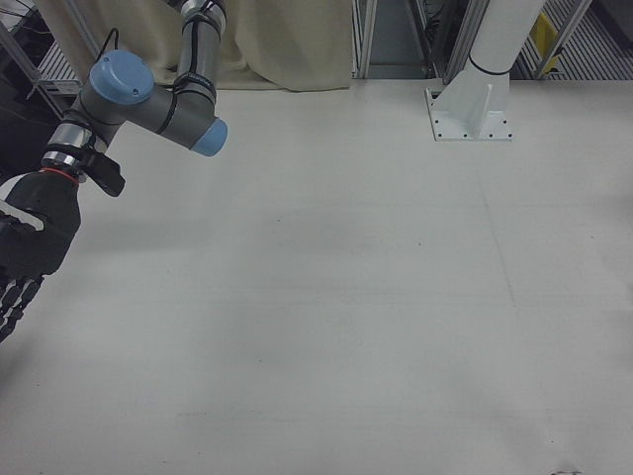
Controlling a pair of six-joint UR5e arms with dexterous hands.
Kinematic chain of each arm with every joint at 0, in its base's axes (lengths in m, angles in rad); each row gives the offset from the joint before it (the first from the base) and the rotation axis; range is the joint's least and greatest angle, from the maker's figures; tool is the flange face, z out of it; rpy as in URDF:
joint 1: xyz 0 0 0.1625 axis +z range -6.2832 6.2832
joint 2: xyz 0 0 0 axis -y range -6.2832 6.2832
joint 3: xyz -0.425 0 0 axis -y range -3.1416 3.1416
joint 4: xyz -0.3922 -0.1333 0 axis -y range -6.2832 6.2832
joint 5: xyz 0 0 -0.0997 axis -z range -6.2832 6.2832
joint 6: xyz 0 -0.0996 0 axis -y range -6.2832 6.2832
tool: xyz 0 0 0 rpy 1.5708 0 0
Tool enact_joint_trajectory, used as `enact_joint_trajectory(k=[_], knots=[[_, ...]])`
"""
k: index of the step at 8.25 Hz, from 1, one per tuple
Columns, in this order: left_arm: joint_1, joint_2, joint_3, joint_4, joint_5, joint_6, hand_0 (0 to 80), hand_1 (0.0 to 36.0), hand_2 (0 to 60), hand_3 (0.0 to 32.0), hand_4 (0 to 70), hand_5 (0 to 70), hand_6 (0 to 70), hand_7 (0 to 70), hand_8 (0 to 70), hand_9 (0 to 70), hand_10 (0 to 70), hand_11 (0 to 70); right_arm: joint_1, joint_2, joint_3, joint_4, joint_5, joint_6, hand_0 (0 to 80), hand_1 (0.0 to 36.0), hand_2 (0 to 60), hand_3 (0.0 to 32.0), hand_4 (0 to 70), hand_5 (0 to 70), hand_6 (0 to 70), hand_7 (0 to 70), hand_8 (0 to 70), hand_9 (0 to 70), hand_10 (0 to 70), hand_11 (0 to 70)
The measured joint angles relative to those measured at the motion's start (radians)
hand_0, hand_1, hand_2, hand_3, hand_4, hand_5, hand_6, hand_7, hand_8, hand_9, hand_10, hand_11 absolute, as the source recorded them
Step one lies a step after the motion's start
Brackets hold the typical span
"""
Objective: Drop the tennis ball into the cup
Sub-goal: 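Move the left hand holding the tennis ball over the white mug, then open the left hand fingers to drop the ball into the mug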
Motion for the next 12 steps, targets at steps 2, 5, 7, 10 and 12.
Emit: enact_joint_trajectory(k=[2, 5, 7, 10, 12], knots=[[0.085, 0.003, 0.003, -0.016, -0.004, 0.007, 53.5, 22.3, 40.6, 0.0, 42.3, 17.7, 62.0, 70.0, 48.0, 68.5, 31.4, 45.9, 0.000, 0.000, -0.001, 0.000, 0.000, 0.000, 0.0, 0.0, 0.0, 0.0, 0.0, 0.0, 0.0, 0.0, 0.0, 0.0, 0.0, 0.0], [0.135, -0.013, 0.028, -0.017, -0.016, 0.038, 52.4, 20.1, 43.0, 0.0, 40.8, 21.1, 70.0, 70.0, 49.0, 67.6, 30.9, 45.2, -0.001, 0.000, -0.002, 0.000, 0.000, 0.000, 0.0, 0.0, 0.0, 0.0, 0.0, 0.0, 0.0, 0.0, 0.0, 0.0, 0.0, 0.0], [0.141, -0.056, 0.091, -0.021, -0.040, 0.055, 50.7, 19.5, 42.8, 0.0, 40.0, 18.4, 69.7, 70.0, 48.8, 67.9, 31.3, 45.5, -0.001, 0.000, -0.002, 0.000, 0.000, 0.000, 0.0, 0.0, 0.0, 0.0, 0.0, 0.0, 0.0, 0.0, 0.0, 0.0, 0.0, 0.0], [0.139, -0.064, 0.135, -0.069, -0.047, 0.055, 50.0, 18.5, 45.4, 0.0, 39.6, 19.8, 70.0, 70.0, 49.9, 68.3, 31.4, 45.5, -0.001, 0.000, -0.002, 0.001, 0.000, 0.000, 0.0, 0.0, 0.0, 0.0, 0.0, 0.0, 0.0, 0.0, 0.0, 0.0, 0.0, 0.0], [0.139, -0.032, 0.137, -0.107, -0.048, 0.053, 49.5, 18.2, 42.7, 0.0, 38.4, 17.8, 70.0, 70.0, 48.1, 66.5, 29.7, 43.4, -0.001, 0.000, -0.002, 0.000, 0.000, 0.000, 0.0, 0.0, 0.0, 0.0, 0.0, 0.0, 0.0, 0.0, 0.0, 0.0, 0.0, 0.0]])
